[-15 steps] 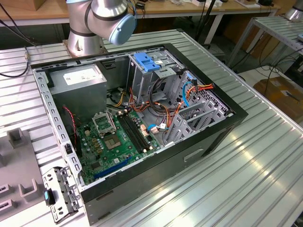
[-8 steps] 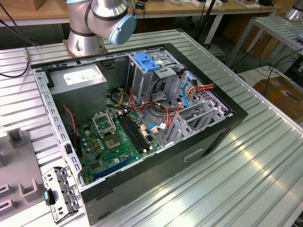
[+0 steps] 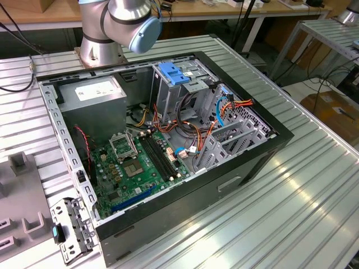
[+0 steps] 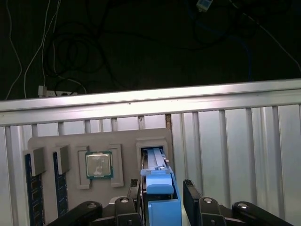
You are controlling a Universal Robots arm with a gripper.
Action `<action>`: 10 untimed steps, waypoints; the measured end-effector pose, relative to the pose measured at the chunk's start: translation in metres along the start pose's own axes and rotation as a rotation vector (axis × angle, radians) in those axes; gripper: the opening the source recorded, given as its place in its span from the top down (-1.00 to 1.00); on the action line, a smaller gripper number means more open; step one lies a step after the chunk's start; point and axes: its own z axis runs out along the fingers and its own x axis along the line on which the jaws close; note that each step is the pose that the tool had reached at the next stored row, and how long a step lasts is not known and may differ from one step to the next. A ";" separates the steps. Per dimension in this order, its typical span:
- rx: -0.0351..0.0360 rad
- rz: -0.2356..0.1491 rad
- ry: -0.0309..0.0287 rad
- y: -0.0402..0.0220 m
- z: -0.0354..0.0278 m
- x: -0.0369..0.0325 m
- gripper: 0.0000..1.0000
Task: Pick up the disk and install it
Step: 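Pick up the disk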
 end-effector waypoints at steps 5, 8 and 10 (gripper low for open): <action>0.0038 -0.001 0.0011 0.0001 -0.0010 -0.0017 0.03; 0.0045 -0.001 0.0023 0.0001 -0.0036 -0.0021 0.03; 0.0047 -0.001 0.0024 0.0001 -0.0036 -0.0023 0.03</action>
